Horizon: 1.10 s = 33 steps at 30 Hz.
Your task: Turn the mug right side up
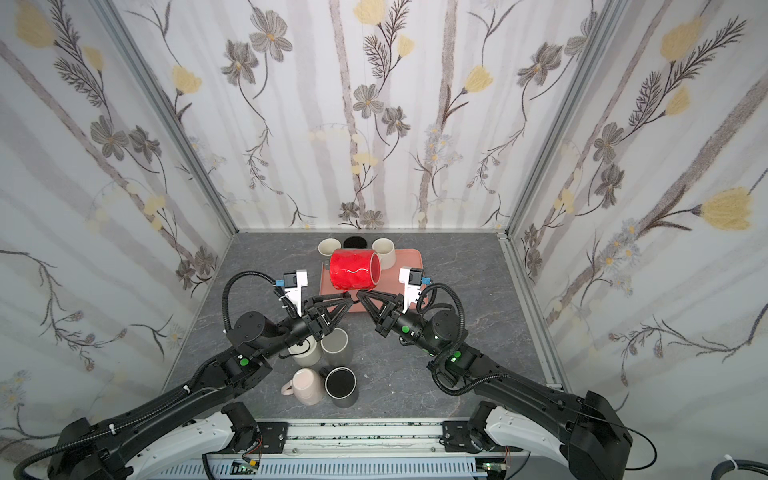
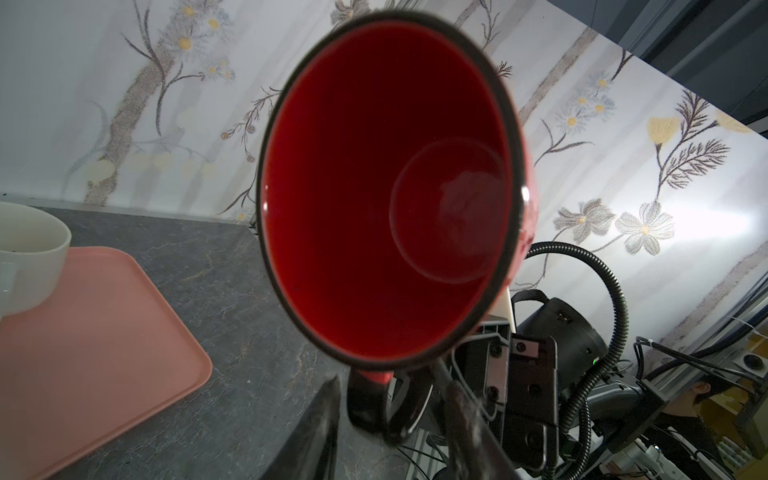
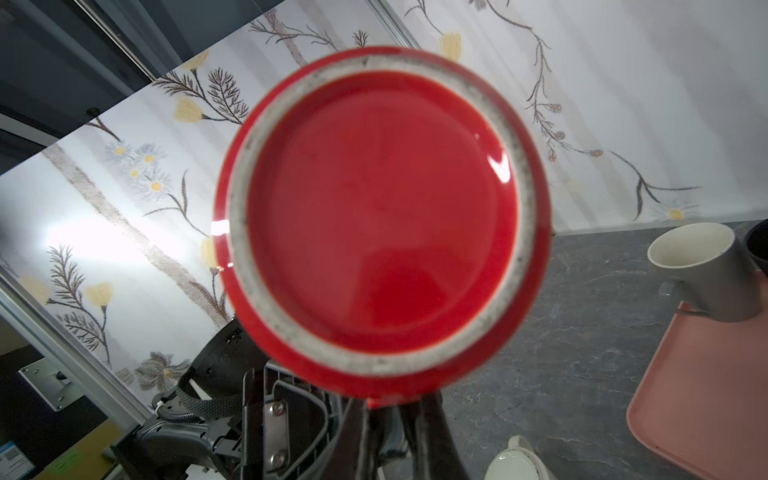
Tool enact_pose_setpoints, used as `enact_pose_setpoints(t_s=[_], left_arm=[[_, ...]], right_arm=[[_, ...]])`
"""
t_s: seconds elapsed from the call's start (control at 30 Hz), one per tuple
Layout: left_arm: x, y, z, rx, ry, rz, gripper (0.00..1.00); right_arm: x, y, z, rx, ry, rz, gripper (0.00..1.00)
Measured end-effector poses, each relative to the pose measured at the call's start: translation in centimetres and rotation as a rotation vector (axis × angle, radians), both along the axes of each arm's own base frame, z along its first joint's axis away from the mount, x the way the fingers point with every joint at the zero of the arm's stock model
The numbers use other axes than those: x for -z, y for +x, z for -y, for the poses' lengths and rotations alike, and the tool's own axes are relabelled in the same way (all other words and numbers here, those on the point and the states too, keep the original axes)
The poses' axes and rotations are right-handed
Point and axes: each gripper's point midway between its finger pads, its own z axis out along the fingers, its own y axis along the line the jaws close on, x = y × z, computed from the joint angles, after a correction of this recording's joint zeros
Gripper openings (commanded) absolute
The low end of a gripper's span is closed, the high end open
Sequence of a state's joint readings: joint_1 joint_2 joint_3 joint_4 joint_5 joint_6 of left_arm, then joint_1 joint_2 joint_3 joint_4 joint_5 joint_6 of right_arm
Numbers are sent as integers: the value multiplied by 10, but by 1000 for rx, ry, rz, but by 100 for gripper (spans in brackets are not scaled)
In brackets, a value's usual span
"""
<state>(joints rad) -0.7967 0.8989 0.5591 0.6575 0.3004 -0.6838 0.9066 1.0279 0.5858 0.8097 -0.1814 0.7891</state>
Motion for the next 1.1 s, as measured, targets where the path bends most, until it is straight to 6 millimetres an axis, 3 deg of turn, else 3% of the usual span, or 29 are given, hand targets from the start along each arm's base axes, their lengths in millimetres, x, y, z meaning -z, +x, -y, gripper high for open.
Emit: enact_pose_setpoints(t_s=[0.2,0.3,0.37,0.6,0.8,0.9,1.1], left_arm=[[-6,1,-1,-14,-4,15,18],[-5,3,-1,-18,-3,13,0],[-8,2,-1,-21,-2,31,0],[-9,9,-5,-74,55,5,0],[-5,35,-19,-240,218,-21,0],[14,56,-23,-326,341,-62,0],[96,94,-44,-481,632,-220,0]], right_arm=[[-3,-6,-2,-35,46,-7,0],[-4,-6,-3,-40,60,-9,0],[-4,-3,-3,-36,76,-27,0],[7,-2,1,-7,39,-40,46],[22,5,28,129,-21,-60,50],[37,10,44,201,-61,-88,50],[60,15,61,277,-127,-126,51]])
